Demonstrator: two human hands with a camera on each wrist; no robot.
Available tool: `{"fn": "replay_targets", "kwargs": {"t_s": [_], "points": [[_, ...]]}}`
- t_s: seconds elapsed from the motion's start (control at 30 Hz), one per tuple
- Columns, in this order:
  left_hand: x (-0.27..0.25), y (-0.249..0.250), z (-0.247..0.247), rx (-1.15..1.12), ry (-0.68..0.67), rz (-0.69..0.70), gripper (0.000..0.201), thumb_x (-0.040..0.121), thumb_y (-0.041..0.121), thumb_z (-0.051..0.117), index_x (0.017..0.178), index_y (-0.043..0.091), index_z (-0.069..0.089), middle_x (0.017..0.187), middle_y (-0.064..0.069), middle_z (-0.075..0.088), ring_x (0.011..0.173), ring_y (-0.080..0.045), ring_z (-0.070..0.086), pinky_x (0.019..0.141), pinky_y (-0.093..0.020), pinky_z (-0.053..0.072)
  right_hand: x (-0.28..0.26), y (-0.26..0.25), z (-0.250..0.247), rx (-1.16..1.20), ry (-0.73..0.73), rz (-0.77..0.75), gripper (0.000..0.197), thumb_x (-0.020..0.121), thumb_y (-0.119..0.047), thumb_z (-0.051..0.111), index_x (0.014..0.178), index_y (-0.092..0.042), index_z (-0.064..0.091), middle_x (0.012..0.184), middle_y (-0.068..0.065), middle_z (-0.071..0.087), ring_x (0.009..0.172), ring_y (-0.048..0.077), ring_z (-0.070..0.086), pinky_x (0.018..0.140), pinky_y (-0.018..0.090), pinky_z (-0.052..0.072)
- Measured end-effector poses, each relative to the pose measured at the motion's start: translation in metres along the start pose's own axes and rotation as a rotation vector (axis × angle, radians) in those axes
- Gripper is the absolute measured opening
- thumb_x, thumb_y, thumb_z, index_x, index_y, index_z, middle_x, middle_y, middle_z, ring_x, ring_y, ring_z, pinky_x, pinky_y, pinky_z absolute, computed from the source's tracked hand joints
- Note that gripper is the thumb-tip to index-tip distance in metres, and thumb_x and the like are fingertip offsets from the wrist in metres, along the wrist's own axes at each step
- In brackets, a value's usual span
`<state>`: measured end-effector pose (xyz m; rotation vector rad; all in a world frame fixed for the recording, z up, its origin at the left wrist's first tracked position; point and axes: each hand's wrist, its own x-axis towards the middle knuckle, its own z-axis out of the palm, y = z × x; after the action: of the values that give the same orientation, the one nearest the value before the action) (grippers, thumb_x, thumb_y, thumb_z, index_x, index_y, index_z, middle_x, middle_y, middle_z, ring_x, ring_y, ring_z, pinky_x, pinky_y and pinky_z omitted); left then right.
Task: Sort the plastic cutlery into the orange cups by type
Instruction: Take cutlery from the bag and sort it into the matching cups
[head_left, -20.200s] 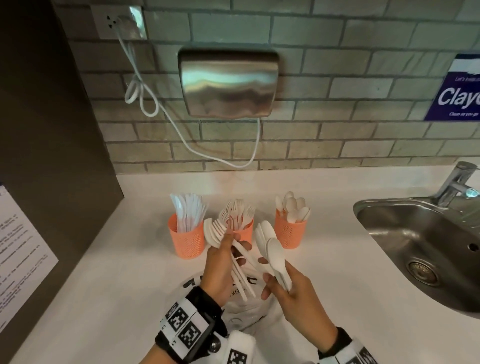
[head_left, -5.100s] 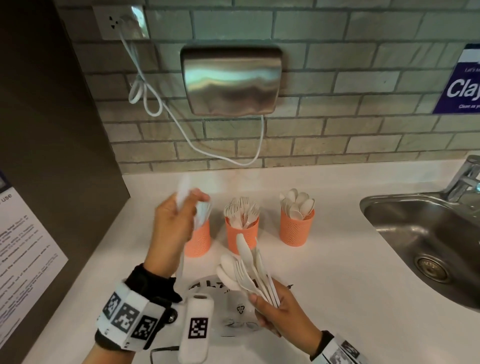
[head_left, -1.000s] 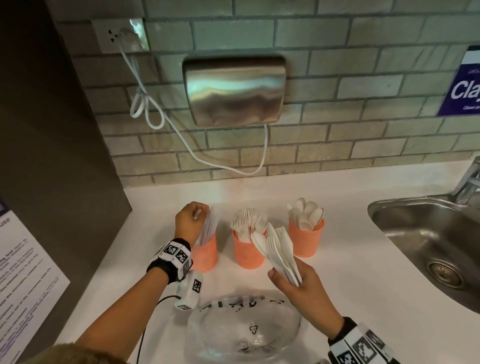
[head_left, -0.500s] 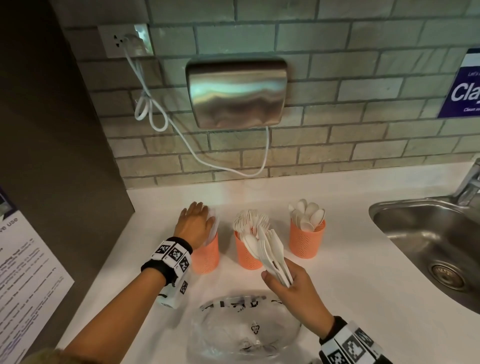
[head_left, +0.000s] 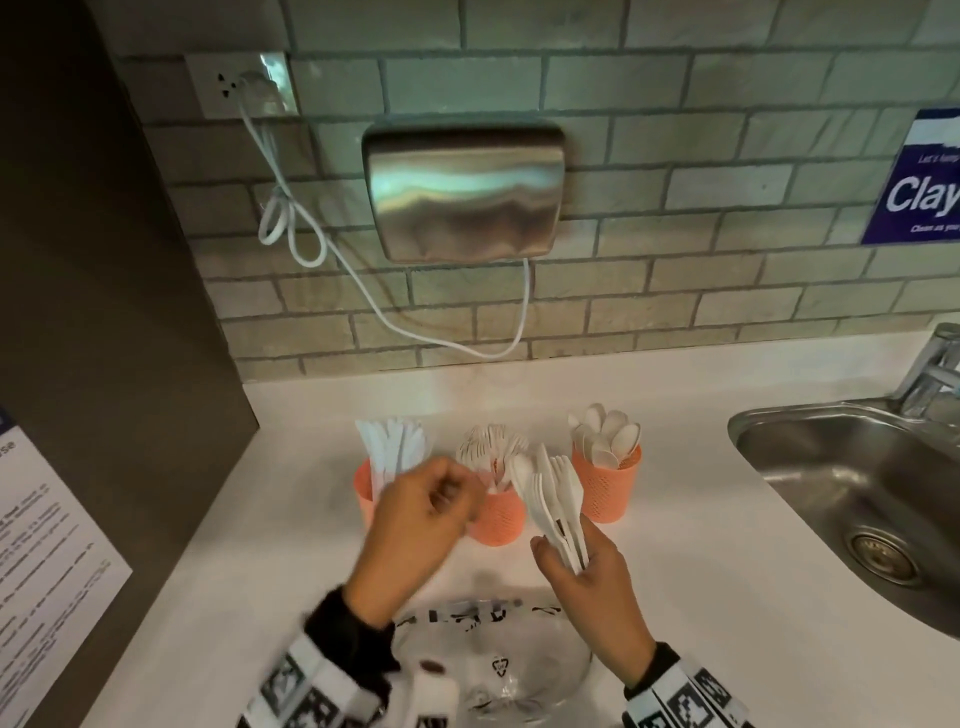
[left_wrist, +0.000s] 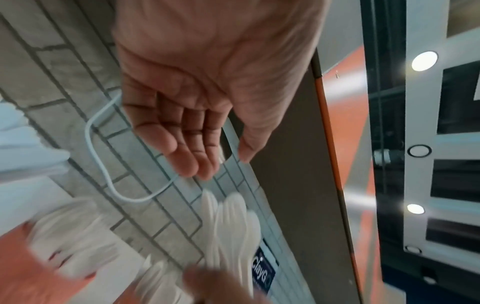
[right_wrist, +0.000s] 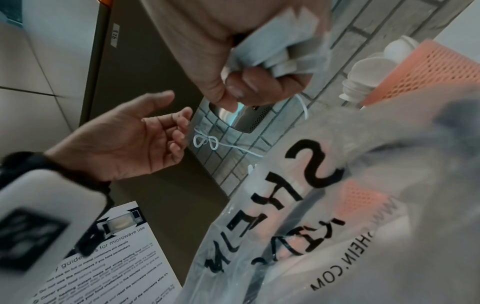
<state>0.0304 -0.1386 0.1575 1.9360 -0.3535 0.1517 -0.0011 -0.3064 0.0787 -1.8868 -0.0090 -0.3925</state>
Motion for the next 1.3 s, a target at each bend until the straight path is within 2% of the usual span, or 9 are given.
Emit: {"fn": "replay_targets", "kwargs": {"t_s": [0.13, 0.37, 0.53, 0.63, 0.77, 0.87, 1.0, 1.17, 1.3], "points": [[-0.029, -0.012, 0.04, 0.114, -0.032, -0.098, 0.033, 0.075, 0.059, 0.063, 0.071, 0.026, 0.062, 0.067, 0.01, 0.064, 0.05, 0.001, 0.051, 0.058, -0.02, 0.044, -0.002, -0.007, 0.012, 0.013, -0.021, 0.007, 0.012, 0.085, -0.017, 0.061, 0.091, -0.027, 0.057, 0.076, -0.001, 0.067, 0.069, 0.009, 0.061, 0.067, 0.028, 0.048], [-0.032, -0.018, 0.053, 0.033, 0.052, -0.169, 0.028, 0.076, 0.04, 0.049, 0.085, 0.017, 0.06, 0.075, 0.004, 0.062, 0.065, -0.013, 0.058, 0.067, -0.033, 0.049, -0.012, -0.009, 0.021, -0.042, -0.069, 0.028, 0.014, 0.083, -0.017, 0.062, 0.095, -0.021, 0.057, 0.073, 0.0, 0.067, 0.065, 0.006, 0.061, 0.061, 0.024, 0.049], [-0.026, -0.013, 0.045, -0.326, 0.226, -0.213, 0.011, 0.093, 0.01, 0.048, 0.094, 0.014, 0.059, 0.077, -0.006, 0.066, 0.063, -0.014, 0.059, 0.053, -0.019, 0.047, -0.019, 0.0, 0.02, -0.163, -0.062, 0.012, 0.023, 0.076, -0.019, 0.066, 0.096, -0.018, 0.055, 0.069, -0.003, 0.065, 0.062, 0.012, 0.06, 0.059, 0.024, 0.049], [-0.022, -0.003, 0.028, -0.598, 0.343, -0.19, 0.012, 0.093, 0.007, 0.048, 0.096, 0.012, 0.058, 0.068, -0.003, 0.07, 0.06, -0.012, 0.065, 0.051, -0.017, 0.051, -0.018, 0.007, 0.015, -0.264, -0.075, -0.041, 0.017, 0.08, -0.021, 0.064, 0.085, -0.015, 0.049, 0.052, -0.007, 0.047, 0.05, 0.008, 0.05, 0.048, 0.015, 0.035], [-0.018, -0.006, 0.012, -0.572, 0.378, -0.136, 0.014, 0.092, 0.005, 0.049, 0.084, 0.012, 0.057, 0.048, 0.005, 0.054, 0.046, -0.01, 0.051, 0.051, -0.023, 0.045, -0.018, 0.009, 0.009, -0.342, -0.09, -0.145, 0.032, 0.082, -0.028, 0.062, 0.071, -0.035, 0.032, 0.046, -0.012, 0.037, 0.048, 0.002, 0.048, 0.042, 0.011, 0.025], [-0.022, -0.01, 0.009, -0.44, 0.285, -0.067, 0.017, 0.09, 0.003, 0.053, 0.079, 0.013, 0.062, 0.047, 0.011, 0.045, 0.042, -0.006, 0.038, 0.045, -0.017, 0.034, -0.021, 0.011, 0.005, -0.399, -0.117, -0.238, 0.028, 0.077, -0.044, 0.053, 0.07, -0.034, 0.028, 0.045, -0.018, 0.034, 0.04, 0.006, 0.04, 0.04, 0.011, 0.02], [-0.032, -0.011, 0.003, -0.256, 0.023, 0.013, 0.018, 0.082, 0.004, 0.065, 0.076, 0.019, 0.073, 0.059, 0.01, 0.051, 0.058, -0.007, 0.041, 0.058, -0.013, 0.038, -0.021, 0.01, -0.007, -0.521, -0.142, -0.337, 0.026, 0.069, -0.044, 0.052, 0.075, -0.027, 0.034, 0.043, -0.011, 0.043, 0.037, 0.011, 0.037, 0.038, 0.013, 0.016], [-0.041, -0.009, -0.004, -0.032, -0.161, 0.055, 0.031, 0.063, 0.044, 0.059, 0.092, 0.04, 0.07, 0.072, 0.01, 0.042, 0.062, -0.012, 0.039, 0.062, -0.011, 0.035, -0.019, 0.006, -0.016, -0.652, -0.167, -0.326, 0.03, 0.063, -0.049, 0.048, 0.073, -0.026, 0.033, 0.038, -0.009, 0.048, 0.032, 0.007, 0.04, 0.041, 0.005, 0.0], [-0.048, -0.001, 0.002, 0.065, -0.249, 0.081, 0.023, 0.071, 0.027, 0.068, 0.089, 0.041, 0.07, 0.074, 0.018, 0.047, 0.067, 0.001, 0.051, 0.066, -0.011, 0.042, -0.019, 0.005, -0.014, -0.656, -0.201, -0.296, 0.033, 0.059, -0.051, 0.048, 0.071, -0.026, 0.031, 0.037, -0.007, 0.047, 0.031, 0.007, 0.039, 0.043, 0.003, -0.002]]}}
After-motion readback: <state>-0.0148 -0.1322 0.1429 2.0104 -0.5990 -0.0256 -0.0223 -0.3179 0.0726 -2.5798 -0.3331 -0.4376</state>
